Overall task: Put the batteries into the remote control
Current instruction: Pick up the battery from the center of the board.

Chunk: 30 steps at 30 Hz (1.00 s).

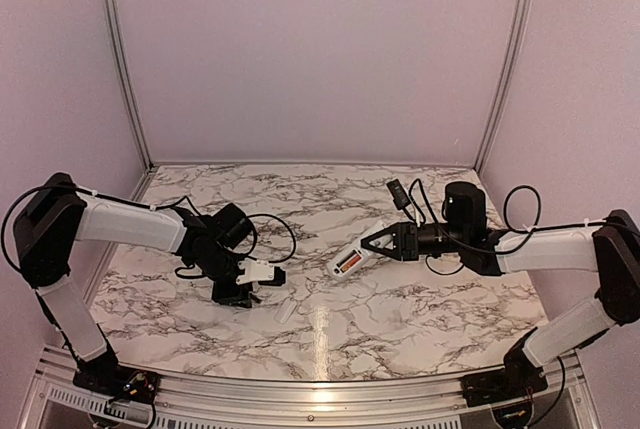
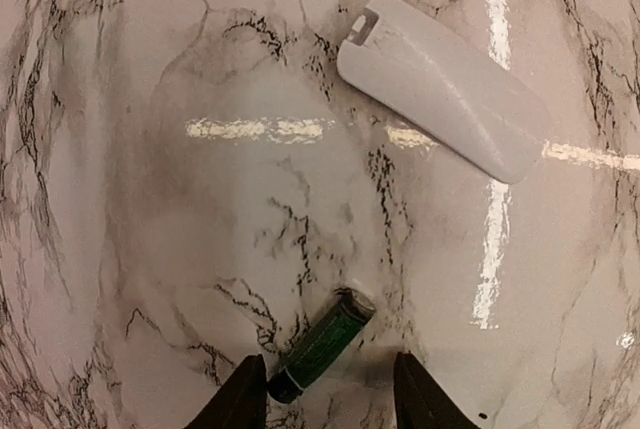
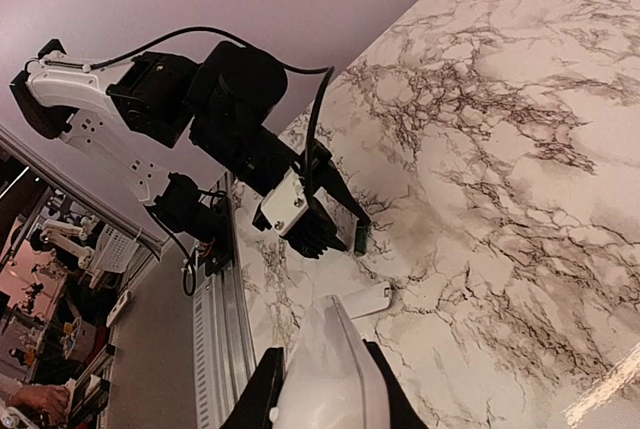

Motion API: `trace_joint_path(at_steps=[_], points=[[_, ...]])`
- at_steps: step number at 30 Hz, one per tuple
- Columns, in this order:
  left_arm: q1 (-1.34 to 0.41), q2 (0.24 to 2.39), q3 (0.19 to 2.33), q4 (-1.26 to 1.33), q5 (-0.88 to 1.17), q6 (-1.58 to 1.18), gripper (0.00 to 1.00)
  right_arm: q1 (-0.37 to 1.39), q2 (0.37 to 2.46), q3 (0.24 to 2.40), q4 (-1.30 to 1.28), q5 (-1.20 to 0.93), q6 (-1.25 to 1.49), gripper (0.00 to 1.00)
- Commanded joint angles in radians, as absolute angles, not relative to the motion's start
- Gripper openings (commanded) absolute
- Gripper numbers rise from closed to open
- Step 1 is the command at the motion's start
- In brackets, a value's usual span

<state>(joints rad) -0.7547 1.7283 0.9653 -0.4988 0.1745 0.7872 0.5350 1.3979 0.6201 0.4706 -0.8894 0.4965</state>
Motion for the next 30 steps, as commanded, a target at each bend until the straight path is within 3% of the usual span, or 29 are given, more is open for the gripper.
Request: trace_joint_path(at_steps=[1, 7, 12, 17, 30], points=[[-0.802, 1.722, 0.927, -0.533, 0.155, 0.755, 0.38, 0.509, 1.392, 0.640, 0.470, -0.899, 0.487, 0.00], [-0.805, 1.753, 0.946, -0.540, 0.158, 0.716, 0.21, 0.503, 1.416, 0.667, 0.441, -0.904, 0.478, 0.00], [-0.833, 1.736, 0.973, -0.533, 0.164, 0.665, 0.14, 0.503, 1.429, 0.660, 0.428, -0.887, 0.485, 0.00], [-0.884, 1.694, 1.004, -0.495, 0.159, 0.548, 0.00, 0.503, 1.463, 0.645, 0.451, -0.873, 0.524, 0.00], [-0.958, 1.646, 1.239, -0.506, 0.145, 0.092, 0.00, 0.542, 1.567, 0.675, 0.531, -0.829, 0.694, 0.00]])
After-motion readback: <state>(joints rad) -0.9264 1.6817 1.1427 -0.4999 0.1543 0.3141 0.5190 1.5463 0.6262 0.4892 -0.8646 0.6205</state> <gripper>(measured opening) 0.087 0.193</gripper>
